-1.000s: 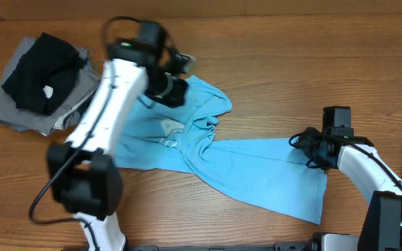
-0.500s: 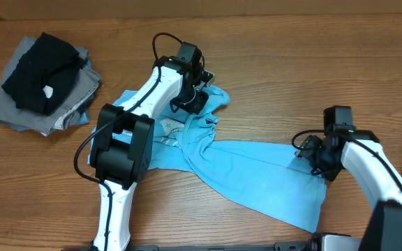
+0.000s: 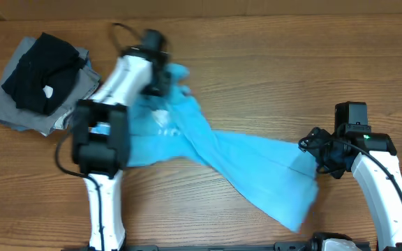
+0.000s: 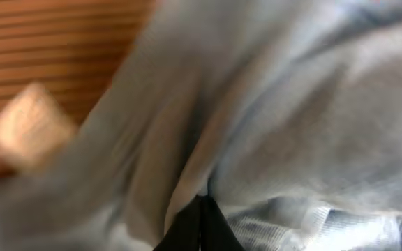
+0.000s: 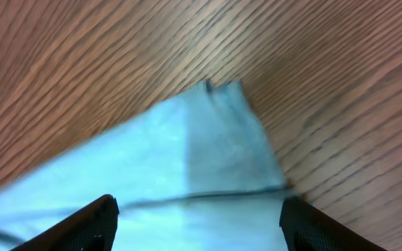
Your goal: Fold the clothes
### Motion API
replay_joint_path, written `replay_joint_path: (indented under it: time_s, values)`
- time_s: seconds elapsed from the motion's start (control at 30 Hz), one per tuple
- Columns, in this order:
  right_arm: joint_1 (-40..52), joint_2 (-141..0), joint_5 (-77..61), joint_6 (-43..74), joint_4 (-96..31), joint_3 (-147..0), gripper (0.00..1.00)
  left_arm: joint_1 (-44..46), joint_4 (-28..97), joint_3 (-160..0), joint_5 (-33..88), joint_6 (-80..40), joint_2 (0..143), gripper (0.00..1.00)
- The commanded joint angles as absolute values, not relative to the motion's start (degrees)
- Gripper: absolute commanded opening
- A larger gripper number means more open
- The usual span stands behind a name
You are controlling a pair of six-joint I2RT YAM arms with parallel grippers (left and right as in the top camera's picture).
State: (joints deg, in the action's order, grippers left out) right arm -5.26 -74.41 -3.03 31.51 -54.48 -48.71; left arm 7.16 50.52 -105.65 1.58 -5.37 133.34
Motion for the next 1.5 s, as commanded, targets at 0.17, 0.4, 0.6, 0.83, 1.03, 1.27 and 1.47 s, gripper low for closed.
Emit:
replay_joint_path:
  time_s: [0.17, 0.4, 0.6, 0.83, 1.03, 1.27, 1.47]
  values:
    - [-5.5, -77.2, -13.3, 31.5, -54.5, -43.1, 0.77, -4.0, 56.8, -112.4, 5.9, -7.4, 136.8, 0.04]
    - [-5.4, -77.3, -22.2, 29.5, -55.9, -39.7, 0.71, -2.5, 62.7, -120.9, 6.2, -4.6, 136.7, 0.04]
    - [-3.7, -77.3, -24.3, 29.2, -59.7, -34.6, 0.7, -1.2, 72.3, -136.3, 6.3, -4.7, 136.7, 0.08]
    - [1.3, -77.3, -31.5, 29.4, -53.1, -28.3, 0.64, -1.1, 82.8, -154.1, 9.0, -4.7, 136.7, 0.15]
    - [7.3, -77.3, -31.6, 34.7, -49.0, -27.7, 0.53, -1.0, 89.4, -161.3, 9.3, -4.7, 136.7, 0.18]
    - [7.8, -77.3, -29.8, 35.9, -48.1, -27.8, 0.04, -1.0, 94.4, -163.8, 9.0, -3.6, 136.7, 0.2]
    - [7.8, -76.9, -26.0, 35.5, -50.3, -30.6, 0.04, -1.0, 95.4, -163.8, 9.0, -3.6, 136.7, 0.2]
